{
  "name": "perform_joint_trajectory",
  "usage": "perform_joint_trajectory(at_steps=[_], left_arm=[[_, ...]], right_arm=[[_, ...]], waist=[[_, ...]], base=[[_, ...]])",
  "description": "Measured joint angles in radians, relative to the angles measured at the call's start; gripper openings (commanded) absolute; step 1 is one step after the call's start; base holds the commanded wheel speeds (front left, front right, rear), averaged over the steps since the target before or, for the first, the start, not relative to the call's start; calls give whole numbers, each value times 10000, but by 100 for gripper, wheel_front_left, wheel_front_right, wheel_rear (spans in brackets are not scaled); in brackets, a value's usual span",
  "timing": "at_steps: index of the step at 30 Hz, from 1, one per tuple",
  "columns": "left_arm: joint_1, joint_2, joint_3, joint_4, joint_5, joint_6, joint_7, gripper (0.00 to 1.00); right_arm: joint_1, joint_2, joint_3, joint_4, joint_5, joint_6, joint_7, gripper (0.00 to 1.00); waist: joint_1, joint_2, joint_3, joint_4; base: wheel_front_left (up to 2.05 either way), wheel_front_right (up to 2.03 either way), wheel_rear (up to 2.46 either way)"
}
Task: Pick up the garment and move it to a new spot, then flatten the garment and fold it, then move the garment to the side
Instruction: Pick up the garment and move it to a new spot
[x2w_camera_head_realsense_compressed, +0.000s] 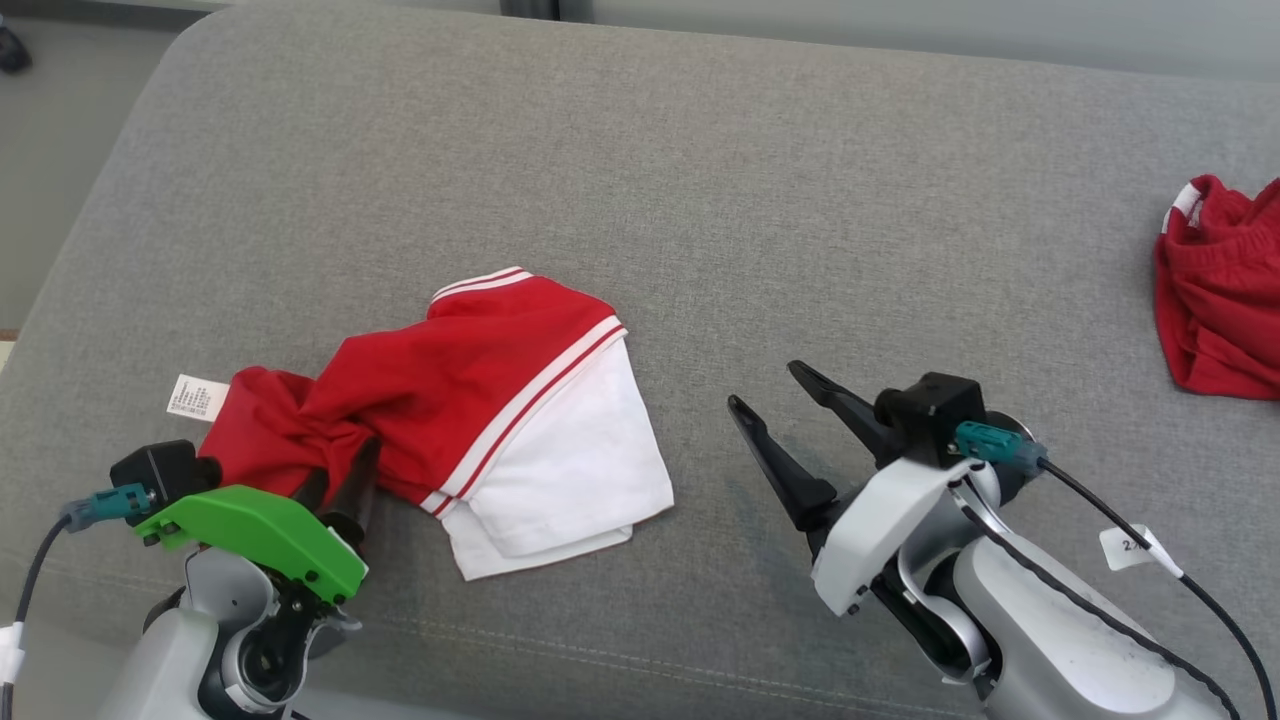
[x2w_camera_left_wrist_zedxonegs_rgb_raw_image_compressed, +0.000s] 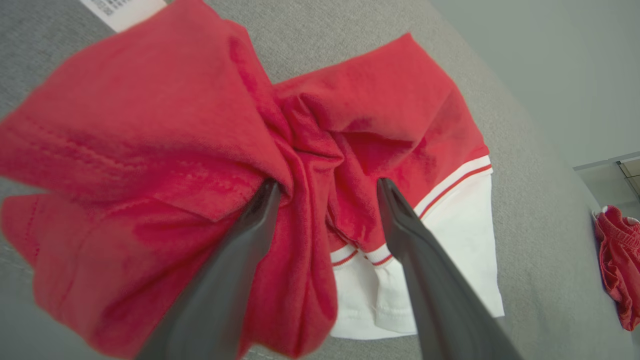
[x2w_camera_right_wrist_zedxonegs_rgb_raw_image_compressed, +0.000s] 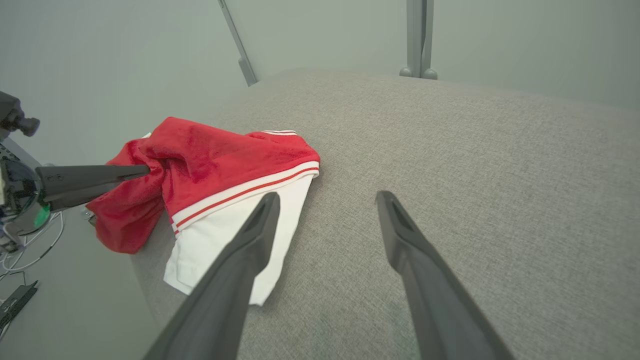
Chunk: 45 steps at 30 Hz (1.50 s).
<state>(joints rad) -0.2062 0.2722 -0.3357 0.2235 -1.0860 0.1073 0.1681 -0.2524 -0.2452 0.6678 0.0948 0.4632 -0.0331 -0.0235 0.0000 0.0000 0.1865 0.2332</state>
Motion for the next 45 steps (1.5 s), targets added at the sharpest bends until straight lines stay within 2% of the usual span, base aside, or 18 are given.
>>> perform_joint_trajectory(at_steps=[5, 15, 30, 31, 33, 34, 35, 36, 37, 40, 45], left_arm=[[2, -372, -48, 4, 12, 90, -222, 100], [19, -1049, -405, -105, 40, 92, -591, 100], [21, -1455, -968, -472, 462, 92, -809, 100], [21, -1505, -999, -493, 479, 92, -811, 100], [24, -1578, -1066, -546, 516, 92, -823, 100], [24, -1597, -1093, -571, 520, 92, -825, 100], [28, -1613, -1116, -594, 522, 92, -832, 100], [35, -1618, -1127, -608, 522, 92, -905, 100], [44, -1616, -1114, -631, 522, 92, -915, 100], [190, -1613, -976, -704, 522, 92, -1066, 100], [444, -1603, -755, -731, 520, 92, -1262, 100]], right_arm=[[-322, 272, 134, 598, 130, 142, 257, 100], [-941, 777, -6, 1879, 382, 140, 529, 100], [-1328, 1078, 146, 3382, 522, 157, 1227, 100], [-1355, 1118, 144, 3432, 570, 167, 1229, 92], [-1437, 1179, 138, 3530, 591, 192, 1229, 67], [-1499, 1191, 128, 3572, 598, 232, 1229, 40], [-1545, 1195, 119, 3609, 623, 238, 1227, 32], [-1579, 1195, 117, 3662, 662, 240, 1227, 11], [-1597, 1198, 123, 3714, 665, 245, 1227, 0], [-1654, 1277, 148, 3831, 748, 416, 1223, 0], [-1734, 1513, -280, 3783, 1327, 510, 940, 0]], waist=[[0, 0, 102, 233], [0, 0, 374, 980], [0, 0, 629, 1897], [0, 0, 634, 1937], [0, 0, 641, 2014], [0, 0, 643, 2052], [0, 0, 644, 2091], [0, 0, 643, 2127], [0, 0, 639, 2160], [0, 0, 605, 2203], [0, 0, 544, 2178]], base=[[0, 0, 0], [0, 0, 0], [0, 0, 0], [0, 0, 0], [0, 0, 0], [0, 0, 0], [0, 0, 0], [0, 0, 0], [0, 0, 0], [0, 0, 0], [0, 0, 0]])
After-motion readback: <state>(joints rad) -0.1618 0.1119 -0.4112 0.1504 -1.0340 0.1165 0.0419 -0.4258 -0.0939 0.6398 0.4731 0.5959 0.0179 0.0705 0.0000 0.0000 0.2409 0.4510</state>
